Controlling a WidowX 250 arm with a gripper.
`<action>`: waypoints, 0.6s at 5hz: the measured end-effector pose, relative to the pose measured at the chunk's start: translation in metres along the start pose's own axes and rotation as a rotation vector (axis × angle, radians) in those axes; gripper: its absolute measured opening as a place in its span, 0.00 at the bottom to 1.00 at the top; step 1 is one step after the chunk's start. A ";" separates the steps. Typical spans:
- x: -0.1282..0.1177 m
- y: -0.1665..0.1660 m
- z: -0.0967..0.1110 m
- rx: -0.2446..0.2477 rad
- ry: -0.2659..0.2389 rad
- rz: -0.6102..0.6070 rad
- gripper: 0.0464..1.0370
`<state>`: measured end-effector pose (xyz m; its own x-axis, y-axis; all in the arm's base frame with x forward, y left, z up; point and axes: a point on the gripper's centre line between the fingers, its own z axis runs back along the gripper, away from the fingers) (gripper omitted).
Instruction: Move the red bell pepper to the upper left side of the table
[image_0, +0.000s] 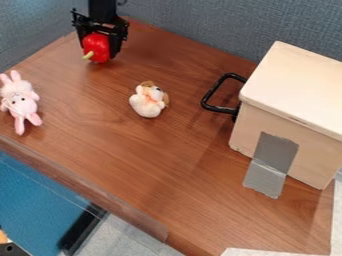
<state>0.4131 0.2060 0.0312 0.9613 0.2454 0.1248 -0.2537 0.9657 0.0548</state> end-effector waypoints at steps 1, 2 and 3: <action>-0.002 0.001 -0.002 0.012 0.008 -0.002 0.85; -0.007 -0.001 -0.005 0.004 0.029 -0.013 0.98; -0.009 -0.005 0.004 -0.028 0.038 -0.016 0.97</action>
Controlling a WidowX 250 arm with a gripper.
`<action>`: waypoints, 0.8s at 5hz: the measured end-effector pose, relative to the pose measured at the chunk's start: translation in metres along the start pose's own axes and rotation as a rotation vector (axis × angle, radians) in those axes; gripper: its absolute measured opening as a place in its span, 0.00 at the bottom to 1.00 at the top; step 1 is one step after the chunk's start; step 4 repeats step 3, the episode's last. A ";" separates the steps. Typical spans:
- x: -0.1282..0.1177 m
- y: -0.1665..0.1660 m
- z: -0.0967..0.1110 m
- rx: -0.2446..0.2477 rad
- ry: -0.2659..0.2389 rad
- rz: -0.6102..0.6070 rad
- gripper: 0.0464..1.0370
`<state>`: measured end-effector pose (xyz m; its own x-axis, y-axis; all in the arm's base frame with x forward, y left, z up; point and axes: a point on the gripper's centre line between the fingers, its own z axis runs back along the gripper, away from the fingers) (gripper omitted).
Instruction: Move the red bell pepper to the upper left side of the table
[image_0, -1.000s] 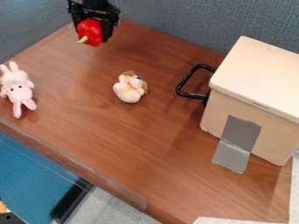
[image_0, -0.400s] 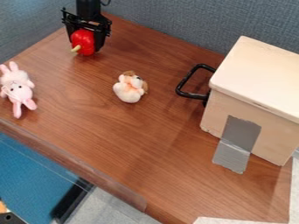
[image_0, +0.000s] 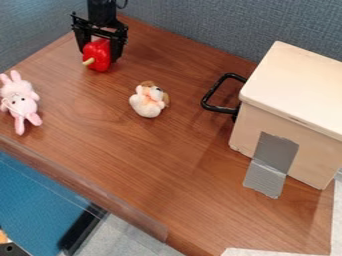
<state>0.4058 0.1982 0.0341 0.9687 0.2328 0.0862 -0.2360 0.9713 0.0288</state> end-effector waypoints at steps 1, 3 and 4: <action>-0.001 -0.001 0.022 0.000 -0.020 -0.018 0.97; -0.006 -0.006 0.048 -0.009 -0.053 -0.077 0.96; -0.006 -0.006 0.048 -0.009 -0.053 -0.077 0.96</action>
